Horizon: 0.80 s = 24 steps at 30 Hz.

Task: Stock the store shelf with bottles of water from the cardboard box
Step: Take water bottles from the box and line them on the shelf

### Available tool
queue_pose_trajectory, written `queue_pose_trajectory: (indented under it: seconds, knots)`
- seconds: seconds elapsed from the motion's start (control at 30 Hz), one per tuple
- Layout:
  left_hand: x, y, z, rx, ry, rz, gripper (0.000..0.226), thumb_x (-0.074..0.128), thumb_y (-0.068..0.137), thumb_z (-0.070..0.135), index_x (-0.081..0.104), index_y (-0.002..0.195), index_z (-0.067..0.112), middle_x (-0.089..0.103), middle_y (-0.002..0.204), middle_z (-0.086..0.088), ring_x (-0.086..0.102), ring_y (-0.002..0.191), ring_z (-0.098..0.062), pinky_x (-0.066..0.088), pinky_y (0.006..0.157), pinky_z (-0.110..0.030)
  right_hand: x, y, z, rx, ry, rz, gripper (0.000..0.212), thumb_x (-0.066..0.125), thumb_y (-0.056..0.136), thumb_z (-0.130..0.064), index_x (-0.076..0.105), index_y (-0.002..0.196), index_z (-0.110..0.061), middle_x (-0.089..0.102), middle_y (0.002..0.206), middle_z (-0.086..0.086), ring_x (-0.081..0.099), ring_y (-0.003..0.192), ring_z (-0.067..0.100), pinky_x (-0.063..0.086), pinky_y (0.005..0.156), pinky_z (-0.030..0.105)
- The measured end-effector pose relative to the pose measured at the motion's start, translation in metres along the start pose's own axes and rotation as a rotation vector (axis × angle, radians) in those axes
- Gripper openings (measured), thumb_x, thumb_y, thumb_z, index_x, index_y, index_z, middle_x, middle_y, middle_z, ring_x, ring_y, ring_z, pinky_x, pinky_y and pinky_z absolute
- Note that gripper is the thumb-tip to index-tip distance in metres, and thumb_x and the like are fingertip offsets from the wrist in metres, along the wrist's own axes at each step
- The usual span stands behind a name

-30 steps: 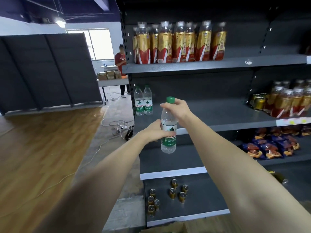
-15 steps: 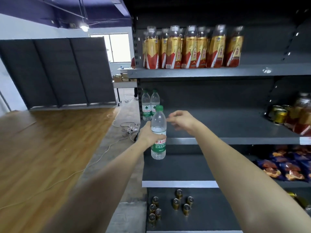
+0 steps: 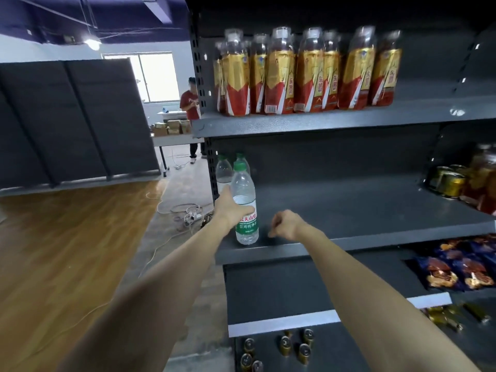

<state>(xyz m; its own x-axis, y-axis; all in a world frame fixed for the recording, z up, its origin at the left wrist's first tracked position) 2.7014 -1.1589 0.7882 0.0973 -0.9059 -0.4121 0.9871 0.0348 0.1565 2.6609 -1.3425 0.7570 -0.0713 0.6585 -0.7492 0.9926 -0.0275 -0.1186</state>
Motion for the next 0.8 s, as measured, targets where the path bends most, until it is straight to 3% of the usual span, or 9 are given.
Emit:
queue_pose_trajectory:
  seconds: [0.13, 0.27, 0.47, 0.67, 0.73, 0.8]
  knots:
    - [0.011, 0.038, -0.002, 0.034, 0.002, -0.087, 0.069, 0.087, 0.057, 0.015, 0.053, 0.117, 0.023, 0.066, 0.108, 0.004, 0.062, 0.098, -0.015, 0.05, 0.086, -0.032, 0.012, 0.039, -0.003, 0.046, 0.009, 0.038, 0.028, 0.082, 0.074, -0.022, 0.06, 0.092, -0.018, 0.067, 0.099, 0.005, 0.06, 0.09, 0.022, 0.043, 0.073, 0.025]
    - [0.03, 0.075, -0.013, 0.08, 0.016, -0.18, 0.071, 0.09, 0.053, 0.008, 0.053, 0.113, 0.02, 0.067, 0.108, 0.001, 0.063, 0.102, -0.02, 0.052, 0.092, -0.041, 0.023, 0.066, -0.003, 0.059, 0.044, 0.092, 0.036, 0.082, 0.075, -0.025, 0.055, 0.098, -0.018, 0.062, 0.1, 0.001, 0.057, 0.092, 0.019, 0.042, 0.076, 0.026]
    - [0.05, 0.107, -0.032, 0.03, -0.128, -0.277, 0.067, 0.088, 0.057, 0.007, 0.05, 0.11, 0.022, 0.067, 0.106, 0.002, 0.065, 0.1, -0.016, 0.054, 0.09, -0.036, 0.04, 0.096, -0.001, 0.063, 0.132, 0.226, 0.051, 0.084, 0.073, -0.029, 0.049, 0.107, -0.015, 0.058, 0.111, 0.007, 0.056, 0.099, 0.023, 0.044, 0.08, 0.031]
    - [0.06, 0.127, -0.036, -0.021, -0.161, -0.542, 0.058, 0.078, 0.07, 0.0, 0.05, 0.115, 0.022, 0.067, 0.115, -0.003, 0.066, 0.106, -0.018, 0.054, 0.094, -0.04, 0.049, 0.112, -0.004, 0.083, 0.179, 0.368, 0.05, 0.08, 0.079, -0.02, 0.046, 0.113, -0.007, 0.049, 0.116, 0.014, 0.056, 0.102, 0.032, 0.045, 0.084, 0.035]
    - [0.055, 0.137, -0.039, -0.079, -0.15, -0.558, 0.046, 0.071, 0.077, 0.001, 0.052, 0.115, 0.02, 0.069, 0.106, -0.006, 0.067, 0.095, -0.02, 0.056, 0.088, -0.035, 0.05, 0.119, -0.003, 0.086, 0.162, 0.393, 0.047, 0.077, 0.081, -0.018, 0.046, 0.113, -0.006, 0.05, 0.119, 0.016, 0.056, 0.104, 0.034, 0.044, 0.085, 0.035]
    - [0.043, 0.145, -0.04, -0.081, 0.004, -0.518, 0.03, 0.061, 0.082, 0.001, 0.054, 0.108, 0.015, 0.063, 0.089, -0.01, 0.06, 0.075, -0.021, 0.05, 0.067, -0.027, 0.047, 0.128, -0.002, 0.097, 0.156, 0.415, 0.044, 0.075, 0.084, -0.017, 0.046, 0.115, -0.005, 0.048, 0.12, 0.016, 0.055, 0.105, 0.035, 0.043, 0.084, 0.035]
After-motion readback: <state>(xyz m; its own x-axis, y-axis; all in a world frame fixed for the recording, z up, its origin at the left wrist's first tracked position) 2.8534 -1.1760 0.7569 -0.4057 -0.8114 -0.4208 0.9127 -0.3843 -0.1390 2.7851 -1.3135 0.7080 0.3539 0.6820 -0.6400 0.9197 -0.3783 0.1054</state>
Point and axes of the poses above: each hand's wrist, its own y-axis towards the middle knuckle, its own x-axis out of the palm, z = x × y, the point moved 5 cm from there along y, towards the middle knuckle
